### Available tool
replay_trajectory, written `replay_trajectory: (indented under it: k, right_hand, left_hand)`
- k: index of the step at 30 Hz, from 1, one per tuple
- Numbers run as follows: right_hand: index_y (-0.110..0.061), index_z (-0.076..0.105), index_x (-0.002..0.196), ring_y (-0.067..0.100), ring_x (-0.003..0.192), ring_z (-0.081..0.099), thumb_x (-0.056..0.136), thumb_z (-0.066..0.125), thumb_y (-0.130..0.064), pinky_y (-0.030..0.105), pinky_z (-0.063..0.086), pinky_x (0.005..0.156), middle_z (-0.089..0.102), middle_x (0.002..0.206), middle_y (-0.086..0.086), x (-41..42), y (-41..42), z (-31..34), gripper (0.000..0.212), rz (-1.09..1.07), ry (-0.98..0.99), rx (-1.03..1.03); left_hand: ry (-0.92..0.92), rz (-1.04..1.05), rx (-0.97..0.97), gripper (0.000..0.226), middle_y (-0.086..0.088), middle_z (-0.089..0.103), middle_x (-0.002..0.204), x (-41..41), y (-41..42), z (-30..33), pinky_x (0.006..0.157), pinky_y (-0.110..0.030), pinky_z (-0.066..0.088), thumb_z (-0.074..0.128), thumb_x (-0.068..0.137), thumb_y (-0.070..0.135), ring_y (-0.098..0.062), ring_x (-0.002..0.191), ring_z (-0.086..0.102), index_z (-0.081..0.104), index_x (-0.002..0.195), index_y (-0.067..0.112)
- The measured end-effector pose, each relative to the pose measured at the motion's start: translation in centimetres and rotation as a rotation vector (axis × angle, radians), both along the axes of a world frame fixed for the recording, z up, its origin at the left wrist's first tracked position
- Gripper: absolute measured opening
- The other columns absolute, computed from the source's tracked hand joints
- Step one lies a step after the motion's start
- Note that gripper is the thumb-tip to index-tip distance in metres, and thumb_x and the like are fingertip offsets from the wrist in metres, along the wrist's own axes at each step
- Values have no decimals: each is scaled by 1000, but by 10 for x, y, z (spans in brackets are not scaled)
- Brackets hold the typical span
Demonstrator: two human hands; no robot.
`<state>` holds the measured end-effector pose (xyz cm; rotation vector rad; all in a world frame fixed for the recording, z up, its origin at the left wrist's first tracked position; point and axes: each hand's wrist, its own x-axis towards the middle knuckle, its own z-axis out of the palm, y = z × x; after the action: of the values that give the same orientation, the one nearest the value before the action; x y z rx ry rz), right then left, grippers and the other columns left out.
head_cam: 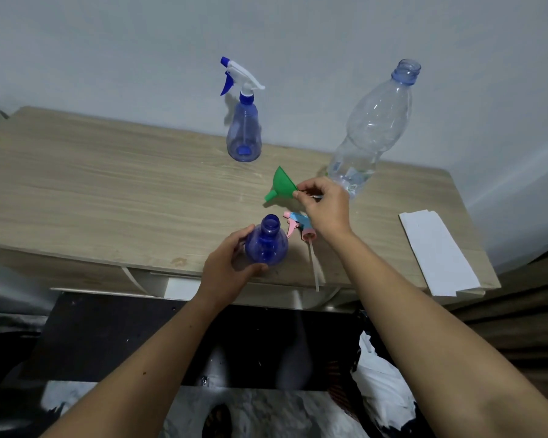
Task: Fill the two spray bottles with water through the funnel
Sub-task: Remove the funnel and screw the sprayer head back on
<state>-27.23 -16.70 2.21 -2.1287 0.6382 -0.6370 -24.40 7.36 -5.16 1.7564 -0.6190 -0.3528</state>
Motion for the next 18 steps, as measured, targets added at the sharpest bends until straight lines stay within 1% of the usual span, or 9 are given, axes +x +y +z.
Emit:
replay_trajectory:
  k: [2,4,6,7,8,10,12,15,18]
  right_hand:
    - [-16,79,94,5,82,68,87,84,-11,10,52,76,75,93,-1,5,0,-11,10,-20,26,3]
    - [-14,79,94,7,80,68,87,83,-9,9,51,73,76,94,2,8,2,-20,10,-36,41,22]
    - [-12,80,96,3,77,66,87,82,-8,6,50,71,75,93,3,10,3,-26,10,-48,61,49]
    - [-12,80,96,3,77,66,88,82,-8,7,51,71,75,93,3,10,4,-28,10,-53,67,57]
    - [-12,80,96,4,77,66,88,82,-8,11,54,73,75,92,3,11,5,-30,10,-58,68,61]
    - [-14,80,95,10,80,69,87,82,-9,24,60,79,75,92,2,12,5,-33,10,-67,66,65]
    - [-14,80,96,13,83,71,87,82,-10,31,62,83,75,91,0,13,5,-35,10,-80,77,62]
    - [-13,79,100,15,83,73,87,82,-10,38,64,83,75,89,0,15,6,-37,13,-91,77,83]
    - [-11,77,105,16,83,72,87,82,-7,38,65,83,73,87,-1,14,8,-37,19,-81,73,121]
  left_hand:
    - [14,5,-12,88,10,66,142,-1,-1,0,108,-24,52,97,68,6,-4,128,64,59,143,29]
    - [32,14,-23,86,10,67,141,-4,-2,1,108,-20,50,97,68,4,-2,127,64,60,142,27]
    - [44,18,-26,84,11,67,141,-5,-2,2,108,-17,48,96,69,3,0,127,64,60,142,22]
    - [49,19,-24,84,12,67,141,-5,-2,2,108,-17,48,96,69,3,1,128,63,60,143,20]
    - [53,17,-22,84,13,66,141,-5,-2,3,108,-16,48,96,69,3,2,128,63,60,143,19]
    - [55,12,-18,84,13,65,142,-5,-1,4,109,-17,47,96,70,3,3,129,62,60,145,19]
    - [52,11,-17,85,13,65,143,-6,-1,5,109,-17,47,96,70,5,2,130,61,59,146,20]
    - [47,4,-15,86,11,65,143,-6,0,5,110,-20,48,95,71,5,-1,131,61,58,147,19]
    - [43,2,-12,86,10,65,144,-5,0,5,110,-21,48,96,71,7,-2,132,61,58,147,19]
